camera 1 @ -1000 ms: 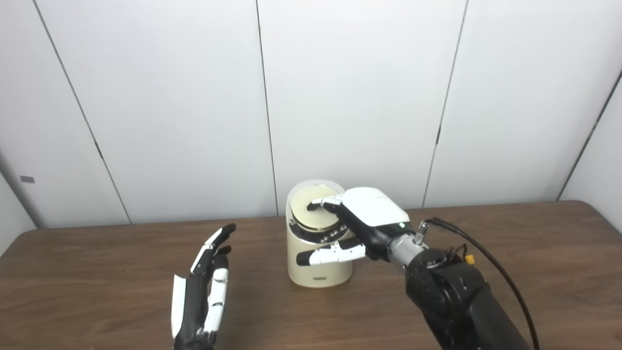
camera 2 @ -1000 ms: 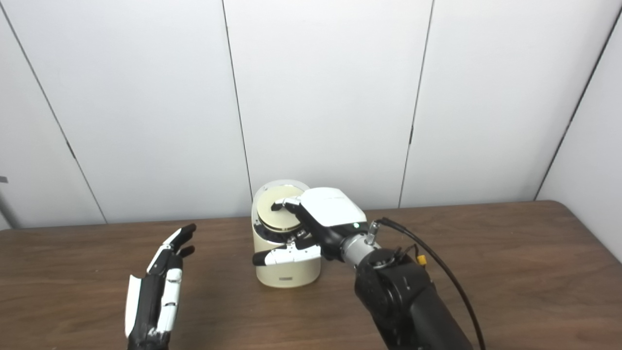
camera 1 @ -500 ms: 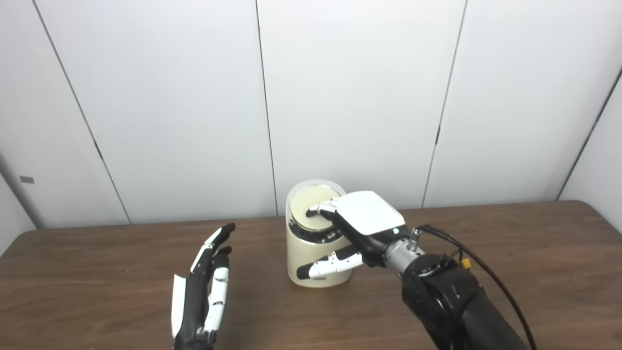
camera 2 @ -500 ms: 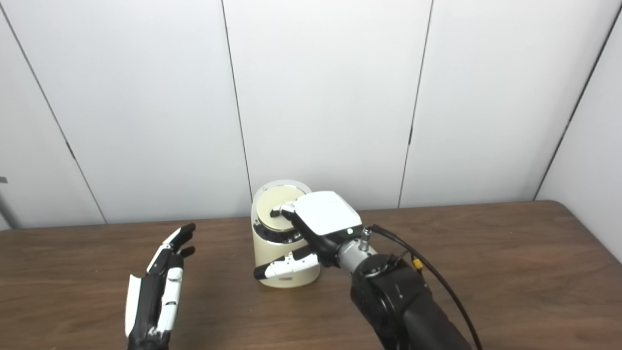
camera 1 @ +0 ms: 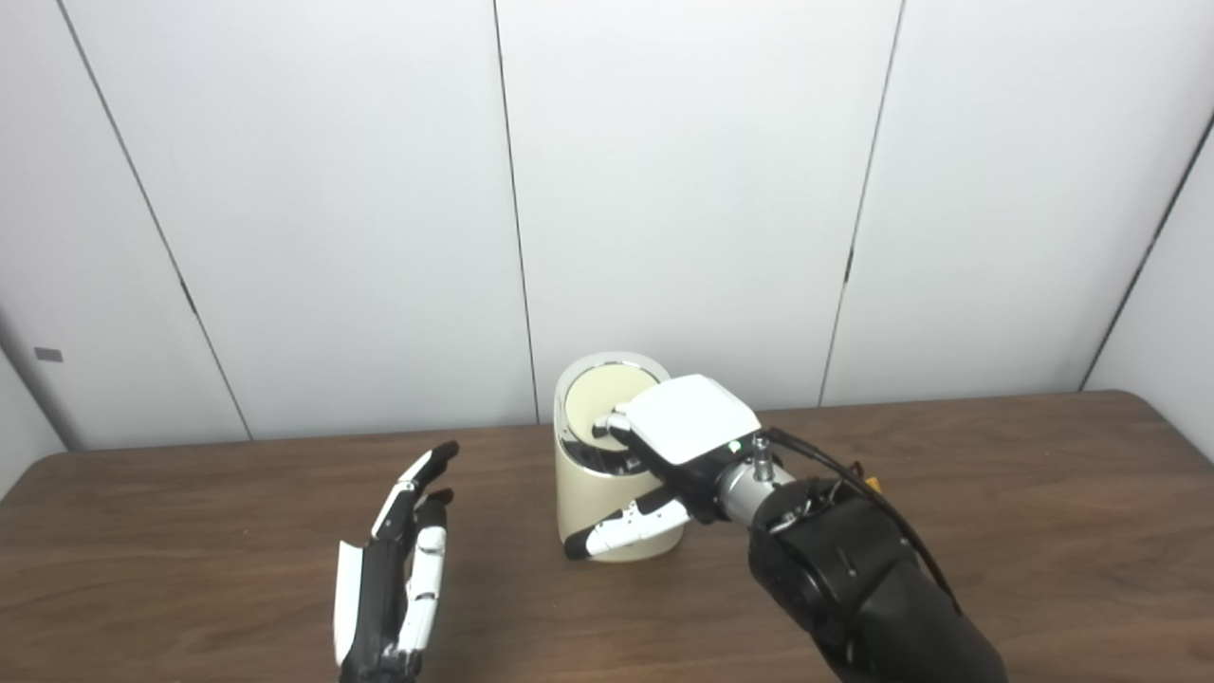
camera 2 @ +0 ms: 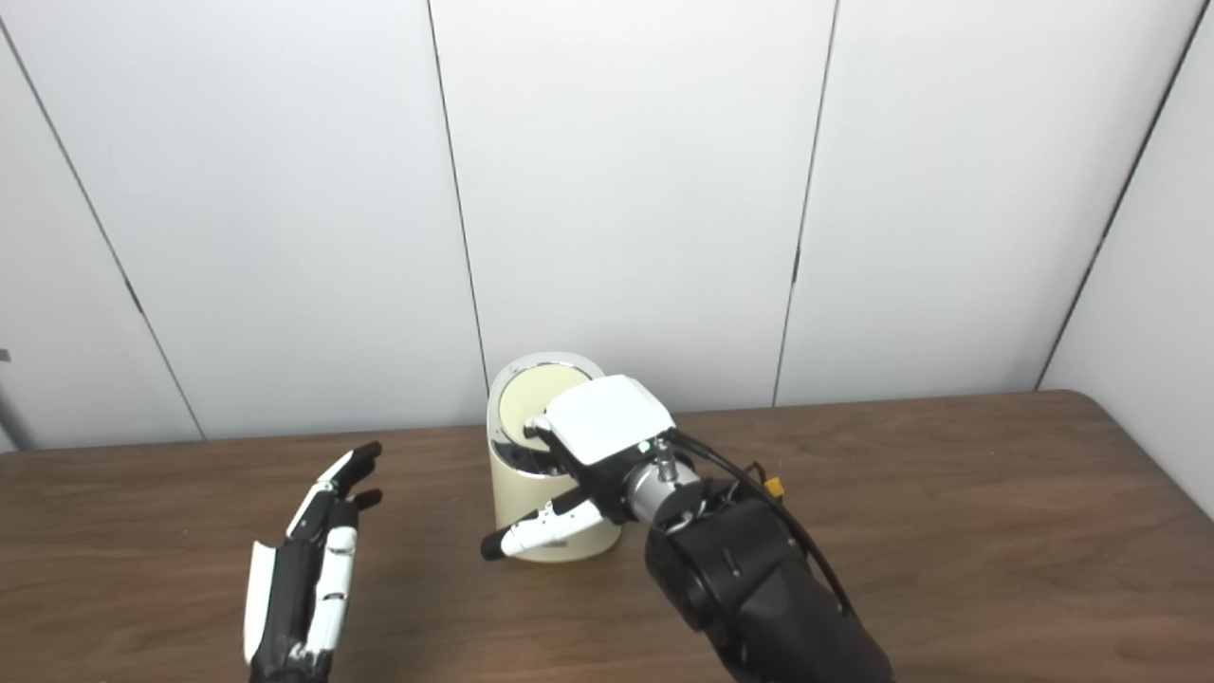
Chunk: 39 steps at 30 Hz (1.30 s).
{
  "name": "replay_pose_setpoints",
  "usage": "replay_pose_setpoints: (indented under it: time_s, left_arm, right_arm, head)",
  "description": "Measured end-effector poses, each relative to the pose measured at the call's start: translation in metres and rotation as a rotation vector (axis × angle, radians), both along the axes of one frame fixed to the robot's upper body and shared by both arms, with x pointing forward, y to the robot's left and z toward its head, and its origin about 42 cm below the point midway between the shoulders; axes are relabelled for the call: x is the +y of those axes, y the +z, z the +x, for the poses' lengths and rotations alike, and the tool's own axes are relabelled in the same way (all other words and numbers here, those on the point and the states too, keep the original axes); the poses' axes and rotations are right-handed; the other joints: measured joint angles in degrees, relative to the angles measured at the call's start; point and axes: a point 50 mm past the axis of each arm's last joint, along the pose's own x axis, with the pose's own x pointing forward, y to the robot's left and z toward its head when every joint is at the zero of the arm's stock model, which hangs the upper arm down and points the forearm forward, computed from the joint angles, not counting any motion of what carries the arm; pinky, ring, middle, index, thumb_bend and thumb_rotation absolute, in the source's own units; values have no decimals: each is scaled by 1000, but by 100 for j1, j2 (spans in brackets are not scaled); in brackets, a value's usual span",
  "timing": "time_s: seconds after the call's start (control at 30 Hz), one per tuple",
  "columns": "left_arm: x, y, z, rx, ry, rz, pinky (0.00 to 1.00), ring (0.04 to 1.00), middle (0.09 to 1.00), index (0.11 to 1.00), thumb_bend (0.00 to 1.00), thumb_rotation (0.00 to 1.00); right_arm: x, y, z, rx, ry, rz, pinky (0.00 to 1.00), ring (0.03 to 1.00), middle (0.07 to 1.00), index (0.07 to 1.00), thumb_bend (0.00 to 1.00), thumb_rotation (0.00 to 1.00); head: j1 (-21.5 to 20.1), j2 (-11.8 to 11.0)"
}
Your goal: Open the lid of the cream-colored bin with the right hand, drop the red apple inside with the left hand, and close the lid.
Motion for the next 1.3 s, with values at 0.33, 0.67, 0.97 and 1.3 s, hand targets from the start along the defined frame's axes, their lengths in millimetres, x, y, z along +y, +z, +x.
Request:
replay_pose_setpoints:
  time_s: [0.33, 0.67, 0.97, 1.3]
  left_arm:
    - [0, 0, 0, -2, 1, 1, 787, 881, 880, 851, 332, 988]
    - [0, 5, 4, -18, 2, 2, 792, 883, 880, 848, 326, 970]
    - [0, 5, 5, -22, 2, 6, 807, 874, 874, 846, 321, 948]
    - [0, 2, 5, -14, 3, 8, 805, 875, 875, 846, 330, 943]
  right_arm:
    - [1, 4, -1, 26, -20, -4, 824, 891, 871, 849, 904, 993]
    - [-22, 6, -18, 22, 12, 188, 752, 859, 852, 822, 886, 886]
    - [-26, -12, -33, -172, 63, 402, 979, 998, 998, 996, 798, 887]
    - [-55, -79, -44, -254, -1, 626, 953, 1000, 1000, 1000, 646, 870]
  head:
    - [-26, -53]
    - [-35, -114]
    - [-35, -132]
    - [35, -176]
